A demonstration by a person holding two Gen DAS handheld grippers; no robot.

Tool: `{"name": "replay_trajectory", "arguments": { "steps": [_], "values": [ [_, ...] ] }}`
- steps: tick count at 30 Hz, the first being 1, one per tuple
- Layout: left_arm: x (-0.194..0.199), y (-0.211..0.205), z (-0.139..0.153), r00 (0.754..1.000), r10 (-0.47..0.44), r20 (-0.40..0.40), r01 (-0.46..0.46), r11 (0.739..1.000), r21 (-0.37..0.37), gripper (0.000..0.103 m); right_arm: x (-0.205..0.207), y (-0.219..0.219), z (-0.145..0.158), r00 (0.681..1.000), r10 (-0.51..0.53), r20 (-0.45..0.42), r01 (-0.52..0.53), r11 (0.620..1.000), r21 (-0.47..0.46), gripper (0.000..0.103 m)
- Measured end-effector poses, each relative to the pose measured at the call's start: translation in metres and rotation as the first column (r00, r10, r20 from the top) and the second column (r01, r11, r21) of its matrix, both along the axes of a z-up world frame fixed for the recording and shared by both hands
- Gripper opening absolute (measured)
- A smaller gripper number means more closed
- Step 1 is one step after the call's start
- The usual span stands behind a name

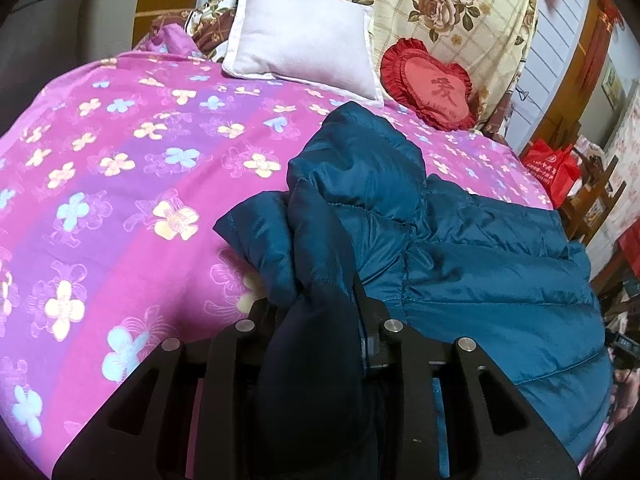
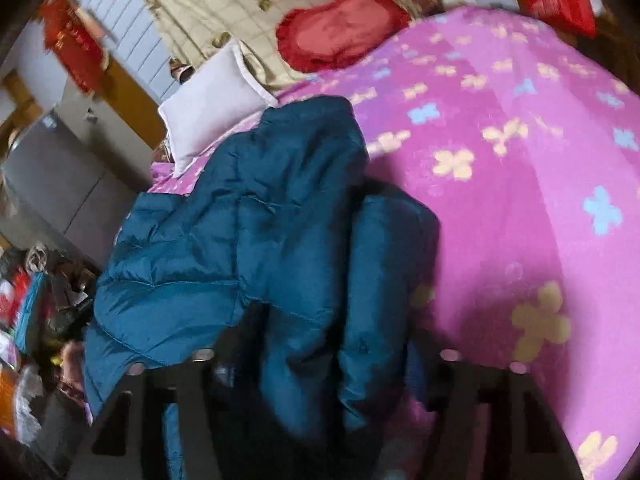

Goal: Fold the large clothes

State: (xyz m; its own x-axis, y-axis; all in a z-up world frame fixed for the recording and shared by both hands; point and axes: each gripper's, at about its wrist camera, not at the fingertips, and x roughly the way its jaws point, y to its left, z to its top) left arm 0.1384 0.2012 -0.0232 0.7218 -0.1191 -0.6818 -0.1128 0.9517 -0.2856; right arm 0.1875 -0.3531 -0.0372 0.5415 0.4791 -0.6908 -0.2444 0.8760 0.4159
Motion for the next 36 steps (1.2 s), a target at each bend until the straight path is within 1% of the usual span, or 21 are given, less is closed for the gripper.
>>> {"name": "replay_trajectory", "arguments": {
  "steps": [3,5,7,9,11,15,18,20,23,25,26,28,29,31,32,33,34,35,36],
  "values": [
    [-0.005,-0.005,0.008,1.000,0.016,0.015,-0.017,0.999,0.032,0.018,-0.008,0.011,0.011,0.998,0.002,0.062,0.004,0.996,-0.093,0.032],
    [-0.011,-0.007,0.015,0.999,0.029,0.025,-0.030,0.999,0.042,0.016,-0.016,0.019,0.021,0.994,0.002,0.112,0.016,0.988,-0.155,0.027],
    [-0.020,-0.006,0.024,0.998,0.042,0.040,-0.043,0.998,0.037,0.015,-0.021,0.020,0.032,0.989,0.001,0.147,0.026,0.982,-0.185,0.023],
    [-0.030,-0.007,0.034,0.998,0.042,0.052,-0.044,0.998,0.039,0.015,-0.028,0.021,0.044,0.984,-0.005,0.181,0.039,0.981,-0.189,0.019],
    [-0.042,-0.008,0.045,0.997,0.035,0.061,-0.038,0.998,0.045,0.014,-0.038,0.019,0.059,0.977,-0.014,0.213,0.054,0.982,-0.180,0.018],
    [-0.080,-0.012,0.070,0.996,0.027,0.089,-0.031,0.999,0.045,0.014,-0.062,0.027,0.092,0.962,-0.016,0.273,0.071,0.979,-0.191,0.017],
    [-0.119,-0.017,0.090,0.990,0.027,0.137,-0.030,0.999,0.023,0.014,-0.093,0.033,0.121,0.946,-0.018,0.324,0.087,0.975,-0.202,0.016],
    [-0.143,-0.021,0.101,0.985,0.023,0.173,-0.026,1.000,0.017,0.014,-0.123,0.036,0.141,0.930,-0.025,0.367,0.109,0.972,-0.210,0.016],
    [-0.173,-0.022,0.105,0.981,0.019,0.194,-0.017,1.000,-0.012,0.014,-0.160,0.034,0.155,0.909,-0.030,0.415,0.126,0.970,-0.206,0.016],
    [-0.184,-0.026,0.099,0.982,0.012,0.187,-0.010,1.000,-0.012,0.014,-0.176,0.029,0.152,0.905,-0.027,0.425,0.123,0.972,-0.202,0.016],
    [-0.185,-0.028,0.096,0.984,0.006,0.178,-0.005,1.000,-0.007,0.014,-0.178,0.027,0.147,0.907,-0.026,0.421,0.121,0.972,-0.200,0.016],
    [-0.182,-0.033,0.085,0.991,-0.001,0.137,0.001,1.000,-0.004,0.014,-0.173,0.020,0.129,0.924,-0.025,0.381,0.109,0.974,-0.200,0.016],
    [-0.178,-0.038,0.078,0.994,-0.007,0.111,0.005,1.000,0.016,0.014,-0.167,0.018,0.118,0.932,-0.019,0.363,0.102,0.972,-0.211,0.016],
    [-0.166,-0.050,0.062,0.999,-0.005,0.049,0.000,0.996,0.093,0.015,-0.156,0.015,0.099,0.944,-0.019,0.330,0.094,0.972,-0.214,0.016],
    [-0.161,-0.052,0.054,1.000,0.005,0.017,-0.007,0.994,0.112,0.018,-0.151,0.013,0.090,0.950,-0.028,0.312,0.093,0.976,-0.195,0.016],
    [-0.153,-0.052,0.044,0.999,0.019,-0.032,-0.015,0.993,0.116,0.023,-0.143,0.008,0.079,0.960,-0.049,0.277,0.098,0.981,-0.167,0.018],
    [-0.150,-0.048,0.036,0.997,0.040,-0.068,-0.034,0.995,0.097,0.027,-0.135,0.001,0.067,0.974,-0.078,0.215,0.107,0.986,-0.125,0.021],
    [-0.148,-0.043,0.032,0.995,0.056,-0.087,-0.049,0.996,0.074,0.036,-0.127,-0.007,0.056,0.984,-0.103,0.144,0.114,0.991,-0.067,0.026],
    [-0.148,-0.037,0.029,0.993,0.069,-0.099,-0.064,0.997,0.048,0.041,-0.123,-0.016,0.051,0.987,-0.129,0.098,0.132,0.991,-0.020,0.027]
  ]
}}
